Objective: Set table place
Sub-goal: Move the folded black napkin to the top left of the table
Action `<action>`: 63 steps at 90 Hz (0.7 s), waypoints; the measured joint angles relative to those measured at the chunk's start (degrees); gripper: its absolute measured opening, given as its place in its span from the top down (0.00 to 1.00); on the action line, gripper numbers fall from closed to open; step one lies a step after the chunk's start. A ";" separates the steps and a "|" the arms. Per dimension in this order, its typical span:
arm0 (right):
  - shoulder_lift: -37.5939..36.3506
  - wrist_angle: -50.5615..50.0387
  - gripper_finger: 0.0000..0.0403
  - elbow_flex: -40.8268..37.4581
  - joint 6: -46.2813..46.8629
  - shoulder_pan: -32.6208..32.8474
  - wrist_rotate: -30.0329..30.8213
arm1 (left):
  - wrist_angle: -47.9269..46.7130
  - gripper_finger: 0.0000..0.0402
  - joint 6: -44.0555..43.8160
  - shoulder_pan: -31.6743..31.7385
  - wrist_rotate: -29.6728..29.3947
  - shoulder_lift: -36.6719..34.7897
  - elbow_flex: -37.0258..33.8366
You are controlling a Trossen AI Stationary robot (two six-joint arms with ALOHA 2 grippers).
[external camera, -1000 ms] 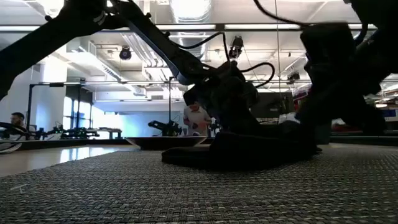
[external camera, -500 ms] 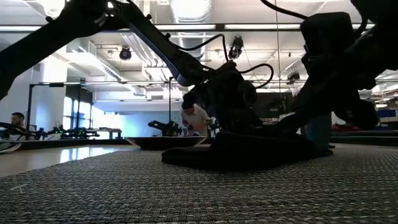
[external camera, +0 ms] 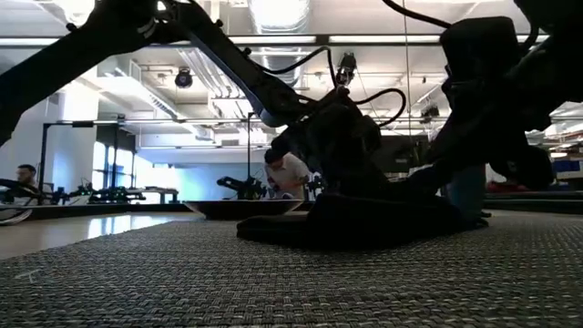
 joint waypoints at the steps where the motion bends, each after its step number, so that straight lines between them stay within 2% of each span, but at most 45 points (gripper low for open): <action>1: 0.00 -0.01 0.85 0.00 0.01 0.00 0.00 | 0.01 0.69 0.00 -0.01 0.01 0.00 0.00; 23: 0.00 -0.02 0.90 0.00 -0.06 0.00 0.22 | 0.05 0.97 -0.10 -0.07 0.46 0.02 0.00; 63: -1.69 -0.10 0.90 -0.04 -1.53 0.00 1.68 | -5.79 1.00 -1.79 -0.44 -3.66 -4.79 -0.24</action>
